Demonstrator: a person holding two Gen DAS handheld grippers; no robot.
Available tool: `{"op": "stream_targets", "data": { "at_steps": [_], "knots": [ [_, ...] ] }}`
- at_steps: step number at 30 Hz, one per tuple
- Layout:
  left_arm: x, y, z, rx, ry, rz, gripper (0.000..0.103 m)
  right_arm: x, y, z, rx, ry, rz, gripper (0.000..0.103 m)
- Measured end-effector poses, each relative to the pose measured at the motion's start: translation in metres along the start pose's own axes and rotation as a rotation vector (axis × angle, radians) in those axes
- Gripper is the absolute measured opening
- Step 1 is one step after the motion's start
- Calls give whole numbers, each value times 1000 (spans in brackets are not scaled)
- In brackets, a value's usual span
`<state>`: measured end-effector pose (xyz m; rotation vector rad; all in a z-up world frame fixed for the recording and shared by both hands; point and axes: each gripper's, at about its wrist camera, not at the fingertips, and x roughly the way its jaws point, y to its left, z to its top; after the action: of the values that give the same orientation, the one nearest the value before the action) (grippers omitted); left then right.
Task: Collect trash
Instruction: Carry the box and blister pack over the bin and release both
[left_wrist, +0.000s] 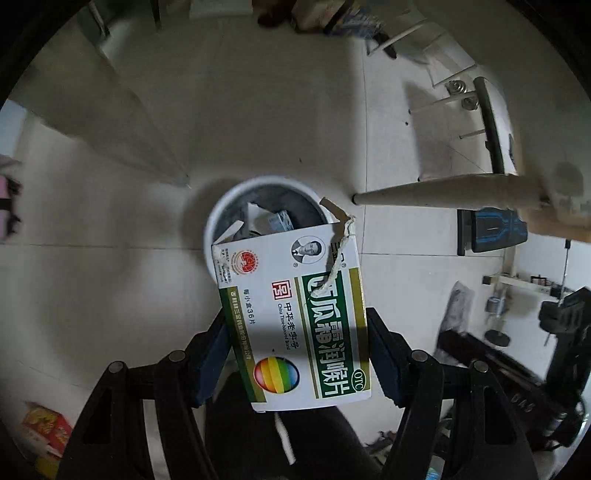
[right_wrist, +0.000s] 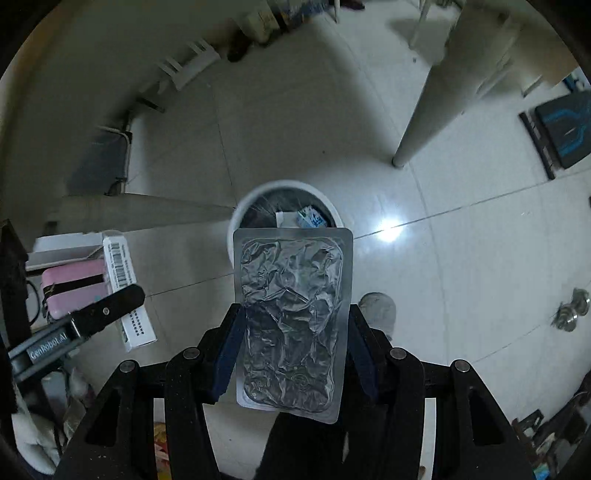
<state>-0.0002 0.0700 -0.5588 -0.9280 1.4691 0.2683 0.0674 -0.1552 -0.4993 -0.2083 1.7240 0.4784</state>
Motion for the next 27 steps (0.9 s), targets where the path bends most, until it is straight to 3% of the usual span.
{"op": "stream_targets", "data": {
  "at_steps": [6,8,9,10,11,12,13,20,27],
  "knots": [
    [82,24,27,-46,75,-34,69,94,-11,25,-8,34,30,57],
    [98,35,28,-70,84,-53,98,125,-14,34,9,50,48,58],
    [105,38,29,-82,87,-51,100,136,-17,37,13,58,65,58],
    [109,40,29,-91,81,-39,100,151,-18,40,13,75,94,71],
    [108,41,27,-92,79,-30,100,163,-19,43,8,87,113,95],
    [110,43,25,-98,71,-8,100,171,-20,44,6,87,119,103],
    [107,47,20,-101,61,10,100,178,-20,44,-3,86,120,103],
    [67,37,-13,-9,-88,300,100,184,-15,33,-99,77,-25,103],
    [34,27,-38,-2,-115,342,100,147,-10,18,-156,31,-145,103]
  ]
}}
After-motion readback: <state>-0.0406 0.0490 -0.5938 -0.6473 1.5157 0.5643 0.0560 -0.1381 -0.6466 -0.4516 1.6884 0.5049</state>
